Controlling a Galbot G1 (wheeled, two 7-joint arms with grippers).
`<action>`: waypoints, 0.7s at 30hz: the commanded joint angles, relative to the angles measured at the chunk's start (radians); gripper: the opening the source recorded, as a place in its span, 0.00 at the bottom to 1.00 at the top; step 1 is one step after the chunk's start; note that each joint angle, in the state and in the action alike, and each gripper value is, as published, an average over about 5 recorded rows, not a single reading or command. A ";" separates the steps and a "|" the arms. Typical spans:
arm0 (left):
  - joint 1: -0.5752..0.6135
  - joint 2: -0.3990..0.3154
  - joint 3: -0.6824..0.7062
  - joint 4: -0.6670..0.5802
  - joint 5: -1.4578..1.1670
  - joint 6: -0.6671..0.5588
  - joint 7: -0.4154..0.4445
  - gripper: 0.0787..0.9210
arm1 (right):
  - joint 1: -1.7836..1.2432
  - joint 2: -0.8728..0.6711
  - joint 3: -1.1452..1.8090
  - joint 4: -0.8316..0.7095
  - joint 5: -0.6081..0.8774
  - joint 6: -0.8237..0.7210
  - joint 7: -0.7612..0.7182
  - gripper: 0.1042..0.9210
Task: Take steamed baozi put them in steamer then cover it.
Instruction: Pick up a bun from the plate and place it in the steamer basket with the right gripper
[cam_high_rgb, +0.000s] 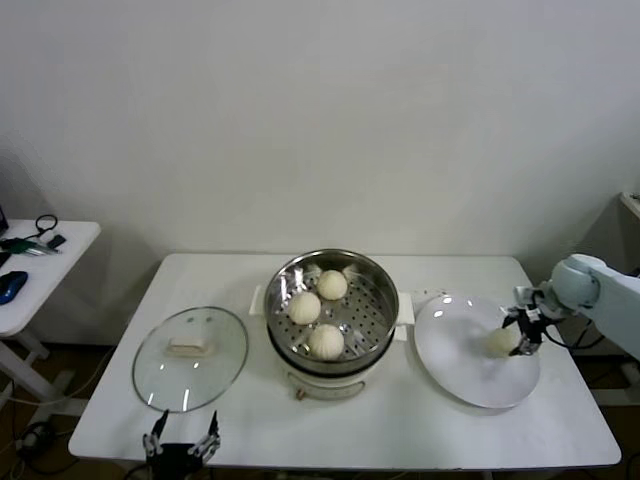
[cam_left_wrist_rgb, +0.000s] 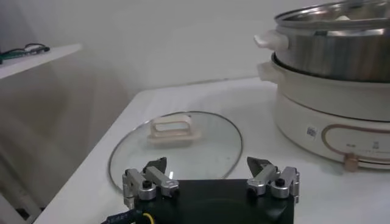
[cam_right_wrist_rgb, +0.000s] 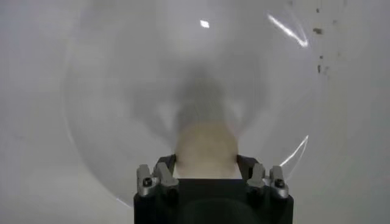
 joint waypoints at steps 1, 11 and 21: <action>0.001 0.001 0.000 0.000 0.000 0.000 0.000 0.88 | 0.619 0.012 -0.468 0.178 0.365 -0.039 -0.013 0.71; 0.000 0.009 -0.001 -0.010 0.001 0.002 0.003 0.88 | 1.001 0.218 -0.568 0.434 0.720 -0.171 0.053 0.71; 0.004 0.009 0.001 -0.025 0.000 0.002 0.002 0.88 | 0.740 0.372 -0.443 0.533 0.725 -0.301 0.208 0.71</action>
